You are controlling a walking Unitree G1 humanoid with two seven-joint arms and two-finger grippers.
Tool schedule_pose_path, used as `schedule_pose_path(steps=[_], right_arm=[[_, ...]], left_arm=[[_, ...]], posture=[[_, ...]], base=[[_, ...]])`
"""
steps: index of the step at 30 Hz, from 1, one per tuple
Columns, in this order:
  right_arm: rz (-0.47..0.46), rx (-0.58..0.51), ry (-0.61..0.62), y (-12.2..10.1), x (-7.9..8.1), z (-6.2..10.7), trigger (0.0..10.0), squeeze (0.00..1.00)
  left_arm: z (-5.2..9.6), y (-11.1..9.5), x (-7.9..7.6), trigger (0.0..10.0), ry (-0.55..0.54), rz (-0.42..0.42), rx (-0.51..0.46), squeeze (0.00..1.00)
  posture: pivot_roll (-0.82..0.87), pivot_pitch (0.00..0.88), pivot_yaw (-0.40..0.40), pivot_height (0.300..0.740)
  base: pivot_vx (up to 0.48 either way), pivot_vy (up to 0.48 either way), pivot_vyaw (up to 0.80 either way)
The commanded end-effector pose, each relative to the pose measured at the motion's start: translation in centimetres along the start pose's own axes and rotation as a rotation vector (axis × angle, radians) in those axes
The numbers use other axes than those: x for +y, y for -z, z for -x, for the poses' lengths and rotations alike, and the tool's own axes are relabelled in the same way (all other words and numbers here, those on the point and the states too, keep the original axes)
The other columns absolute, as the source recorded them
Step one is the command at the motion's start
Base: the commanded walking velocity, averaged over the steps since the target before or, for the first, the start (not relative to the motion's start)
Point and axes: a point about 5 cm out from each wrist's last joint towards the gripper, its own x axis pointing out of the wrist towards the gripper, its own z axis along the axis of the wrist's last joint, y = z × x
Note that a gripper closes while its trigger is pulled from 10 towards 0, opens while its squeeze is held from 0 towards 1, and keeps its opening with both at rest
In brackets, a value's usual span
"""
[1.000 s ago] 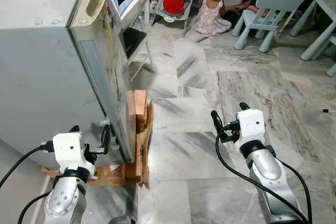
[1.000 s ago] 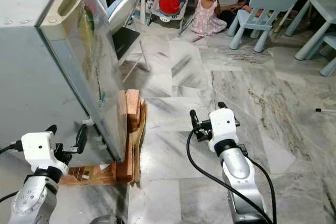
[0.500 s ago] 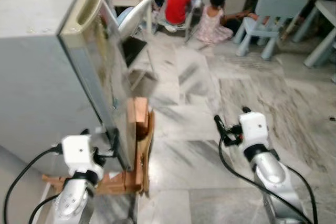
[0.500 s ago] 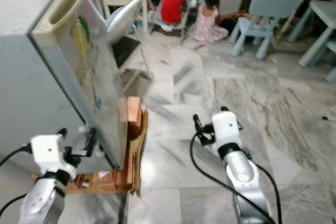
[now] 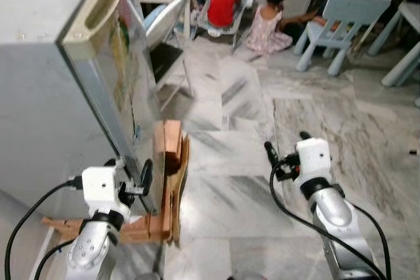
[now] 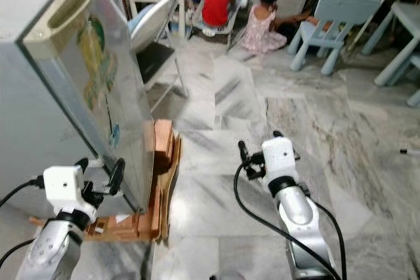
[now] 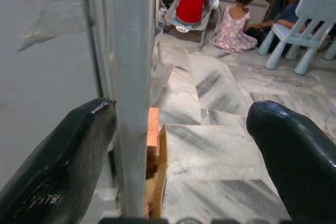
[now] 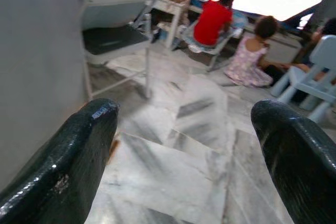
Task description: Restocking fridge
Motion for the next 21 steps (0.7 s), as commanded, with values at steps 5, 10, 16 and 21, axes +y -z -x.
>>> schedule_pose_path(steps=[5, 10, 16, 21], right_arm=[[-0.014, 0.044, -0.007, 0.1, -0.3, -0.1, 10.0, 0.00], [-0.019, 0.067, -0.028, -0.1, 0.0, 0.1, 10.0, 0.00], [-0.015, 0.106, -0.032, 0.5, 0.0, 1.0, 10.0, 0.00], [-0.010, 0.125, -0.031, 0.8, -0.3, 1.0, 10.0, 0.00]], left_arm=[[-1.8, 0.2, 0.3, 10.0, 0.041, -0.007, 0.028, 0.00], [-3.6, -0.1, 0.8, 10.0, 0.040, -0.029, 0.023, 0.00], [-5.6, -0.6, 1.6, 10.0, 0.015, -0.053, 0.004, 0.00], [-6.6, -0.9, 1.8, 10.0, 0.025, -0.038, -0.010, 0.00]], posture=[[-0.01, 0.077, -0.059, 0.740], [-0.02, 0.087, -0.057, 0.740], [-0.05, 0.091, -0.054, 0.740], [-0.05, 0.085, -0.054, 0.740]], base=[[0.000, 0.000, 0.00], [0.000, 0.000, 0.00], [0.000, 0.000, 0.00], [0.000, 0.000, 0.00]])
